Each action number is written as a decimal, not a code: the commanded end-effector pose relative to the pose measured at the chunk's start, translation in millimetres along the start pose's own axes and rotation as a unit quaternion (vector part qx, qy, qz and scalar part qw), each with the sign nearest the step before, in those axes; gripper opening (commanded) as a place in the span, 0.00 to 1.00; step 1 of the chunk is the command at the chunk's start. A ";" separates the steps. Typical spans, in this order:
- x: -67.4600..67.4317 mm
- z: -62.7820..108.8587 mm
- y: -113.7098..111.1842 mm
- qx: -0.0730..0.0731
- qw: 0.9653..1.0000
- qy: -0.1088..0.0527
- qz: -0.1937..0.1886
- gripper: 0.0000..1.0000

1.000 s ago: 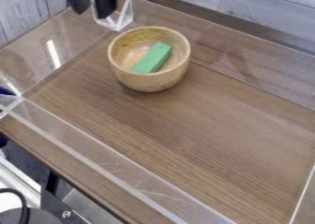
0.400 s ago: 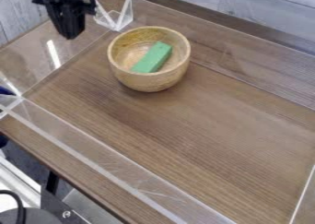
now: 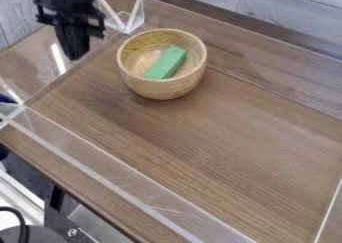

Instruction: Put the green block in the brown bowl

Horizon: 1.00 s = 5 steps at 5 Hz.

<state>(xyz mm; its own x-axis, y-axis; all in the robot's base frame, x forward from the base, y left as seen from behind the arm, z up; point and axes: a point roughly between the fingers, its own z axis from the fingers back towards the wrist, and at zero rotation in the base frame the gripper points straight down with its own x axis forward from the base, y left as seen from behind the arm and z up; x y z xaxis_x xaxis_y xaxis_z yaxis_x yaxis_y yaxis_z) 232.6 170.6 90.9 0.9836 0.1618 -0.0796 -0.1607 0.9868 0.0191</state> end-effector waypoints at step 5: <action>57.8 -43.7 -11.8 0.030 0.999 0.021 -0.022 0.00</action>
<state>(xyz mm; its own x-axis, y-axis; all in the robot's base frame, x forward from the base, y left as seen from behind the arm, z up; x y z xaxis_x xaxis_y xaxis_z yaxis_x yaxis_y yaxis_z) 280.9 168.3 33.6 0.9801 0.1208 -0.1577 -0.1130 0.9919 0.0577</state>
